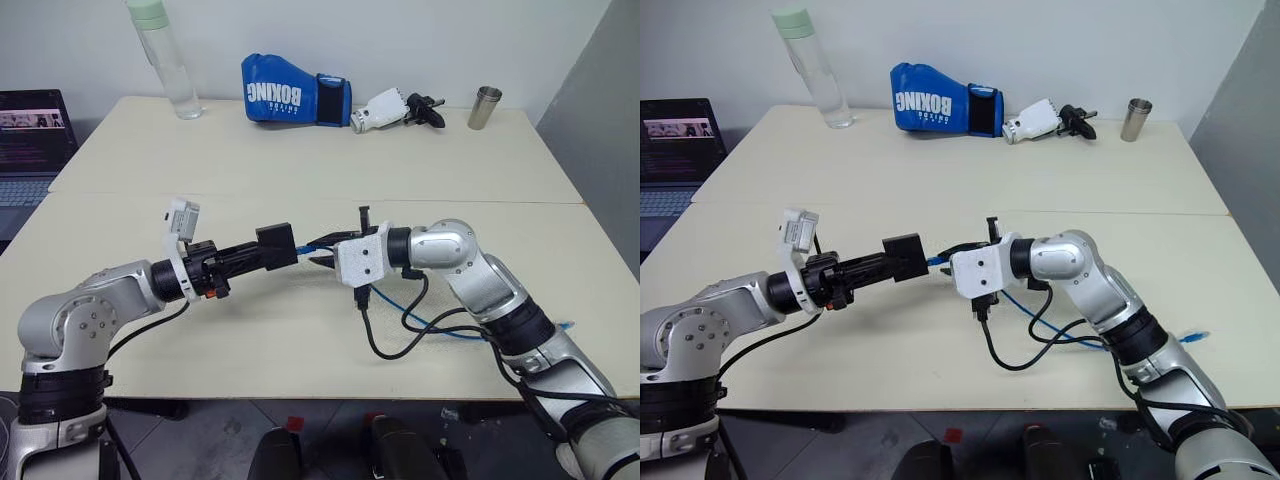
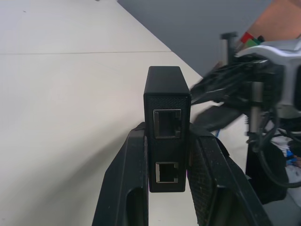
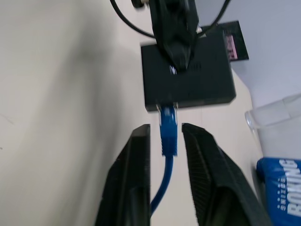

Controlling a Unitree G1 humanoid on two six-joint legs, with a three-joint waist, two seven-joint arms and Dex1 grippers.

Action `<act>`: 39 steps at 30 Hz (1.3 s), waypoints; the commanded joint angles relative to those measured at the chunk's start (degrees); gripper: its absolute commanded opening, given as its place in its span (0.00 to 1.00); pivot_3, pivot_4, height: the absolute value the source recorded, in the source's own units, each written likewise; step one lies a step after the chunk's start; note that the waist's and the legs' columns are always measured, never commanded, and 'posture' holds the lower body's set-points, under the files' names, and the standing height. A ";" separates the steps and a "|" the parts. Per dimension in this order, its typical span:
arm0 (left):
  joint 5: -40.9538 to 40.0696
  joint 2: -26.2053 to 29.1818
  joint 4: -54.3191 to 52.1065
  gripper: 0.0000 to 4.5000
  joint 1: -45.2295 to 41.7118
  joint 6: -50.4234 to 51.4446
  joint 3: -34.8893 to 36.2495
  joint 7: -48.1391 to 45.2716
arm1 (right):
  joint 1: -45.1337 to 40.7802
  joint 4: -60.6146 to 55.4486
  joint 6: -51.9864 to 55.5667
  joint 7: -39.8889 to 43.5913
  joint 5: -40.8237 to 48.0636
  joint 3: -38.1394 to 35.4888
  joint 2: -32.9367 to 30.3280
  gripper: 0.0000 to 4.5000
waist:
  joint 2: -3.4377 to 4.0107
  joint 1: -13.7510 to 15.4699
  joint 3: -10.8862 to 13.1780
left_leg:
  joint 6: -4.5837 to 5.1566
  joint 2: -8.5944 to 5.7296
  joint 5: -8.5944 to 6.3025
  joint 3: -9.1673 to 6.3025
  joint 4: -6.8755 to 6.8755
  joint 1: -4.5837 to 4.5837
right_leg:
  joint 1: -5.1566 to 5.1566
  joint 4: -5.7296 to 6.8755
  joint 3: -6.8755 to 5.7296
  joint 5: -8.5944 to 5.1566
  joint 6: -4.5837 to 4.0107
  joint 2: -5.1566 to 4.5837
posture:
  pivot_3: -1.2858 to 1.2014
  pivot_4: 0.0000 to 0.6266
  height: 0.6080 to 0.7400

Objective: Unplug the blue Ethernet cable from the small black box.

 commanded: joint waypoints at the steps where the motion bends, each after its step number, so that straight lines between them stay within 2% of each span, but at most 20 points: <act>1: 4.91 3.36 -1.52 0.17 -2.02 -5.00 -3.92 -5.07 | -0.55 -7.14 6.53 4.90 5.69 -2.93 -1.99 0.43 | 0.00 0.05 0.00 | 0.00 -0.01 0.00 0.00 0.00 0.00 | 0.00 0.00 0.00 0.00 0.00 0.00 | 0.52 0.24 1.00; 7: 10.20 6.13 -0.54 0.17 -5.15 -10.76 -8.90 -12.30 | -1.23 -11.63 28.23 7.72 17.86 -7.84 -1.97 0.43 | 0.00 0.39 0.00 | 0.00 0.00 0.00 0.01 0.00 0.01 | 0.00 0.02 -0.03 -0.01 -0.01 0.00 | 0.52 0.24 1.00; 12: 9.43 6.92 -2.29 0.17 -9.22 -10.47 -9.12 -15.36 | -2.50 -12.97 45.92 7.30 27.10 -11.05 -1.49 0.43 | 0.01 0.68 0.00 | 0.02 -0.02 -0.01 0.05 0.01 0.00 | -0.01 0.01 -0.05 -0.01 -0.01 0.02 | 0.52 0.24 1.00; 14: 9.83 7.43 -2.37 0.17 -9.84 -10.72 -9.32 -16.47 | -3.09 -12.95 49.90 7.20 29.32 -11.65 -1.83 0.43 | 0.01 0.63 0.01 | 0.02 -0.01 -0.01 0.08 0.00 0.00 | -0.03 0.00 -0.05 -0.01 -0.01 0.03 | 0.52 0.24 1.00; 22: 11.64 8.53 -1.39 0.17 -10.56 -11.93 -10.01 -19.10 | -5.94 -9.88 55.90 6.46 32.86 -11.98 -1.97 0.43 | 0.02 0.61 0.01 | 0.04 -0.01 -0.02 0.05 -0.01 -0.01 | -0.04 -0.02 -0.07 -0.01 -0.01 0.07 | 0.52 0.24 1.00; 32: 12.17 8.34 -1.18 0.17 -11.46 -11.91 -9.90 -20.36 | -8.48 -4.14 55.16 6.66 32.74 -9.69 -0.12 0.43 | 0.02 0.56 0.01 | 0.04 0.00 -0.02 0.07 -0.02 -0.02 | -0.06 -0.02 -0.08 -0.02 -0.01 0.08 | 0.52 0.24 1.00; 39: 13.03 8.45 -0.58 0.17 -12.00 -12.19 -10.55 -21.68 | -11.63 1.13 53.84 10.04 32.74 -7.97 0.50 0.43 | 0.02 0.55 0.01 | 0.04 0.00 -0.02 0.06 -0.02 -0.04 | -0.07 -0.03 -0.10 -0.02 -0.01 0.09 | 0.52 0.24 1.00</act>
